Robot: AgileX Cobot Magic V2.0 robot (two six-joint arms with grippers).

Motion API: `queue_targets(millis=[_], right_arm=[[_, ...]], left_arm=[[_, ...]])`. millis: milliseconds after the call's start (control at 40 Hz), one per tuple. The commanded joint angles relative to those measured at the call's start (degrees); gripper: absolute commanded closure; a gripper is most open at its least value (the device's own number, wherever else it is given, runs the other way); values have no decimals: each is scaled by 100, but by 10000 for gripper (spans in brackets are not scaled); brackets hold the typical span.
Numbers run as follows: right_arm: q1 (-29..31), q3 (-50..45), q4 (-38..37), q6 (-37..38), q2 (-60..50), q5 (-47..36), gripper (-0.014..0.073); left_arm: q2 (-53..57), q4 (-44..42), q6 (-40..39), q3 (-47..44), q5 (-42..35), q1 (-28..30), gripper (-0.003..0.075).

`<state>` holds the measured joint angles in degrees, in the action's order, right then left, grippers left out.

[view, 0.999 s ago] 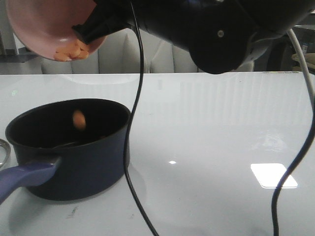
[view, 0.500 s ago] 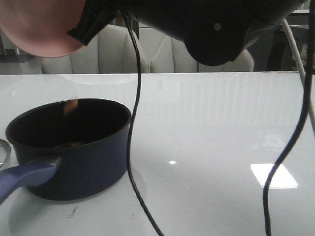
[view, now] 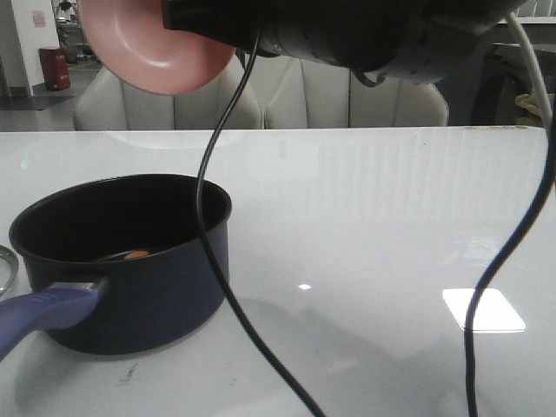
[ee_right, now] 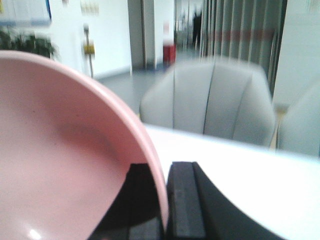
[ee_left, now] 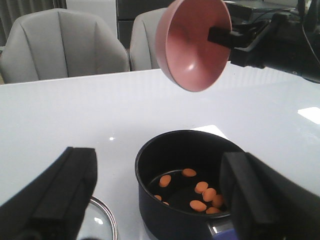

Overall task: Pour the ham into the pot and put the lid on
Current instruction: 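Tilt the pink bowl to pour the orange slices into the saucepan, then carry the empty pink bowl back and lower it onto the table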

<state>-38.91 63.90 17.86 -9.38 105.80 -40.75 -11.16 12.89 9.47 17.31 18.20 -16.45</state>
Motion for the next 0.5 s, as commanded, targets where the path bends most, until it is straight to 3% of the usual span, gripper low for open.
queue_targets(millis=[0,250,475], right_arm=[[74,241,76,79,-648,944,456],[390,504,76,79,-1358,4075,456],[1124,774,-60,79,-1614,5856,456]], left_arm=[[-59,42,3,152,-444,-46,164],[-59,42,3,152,-444,-46,164],[-59,42,3,152,-467,-46,164]])
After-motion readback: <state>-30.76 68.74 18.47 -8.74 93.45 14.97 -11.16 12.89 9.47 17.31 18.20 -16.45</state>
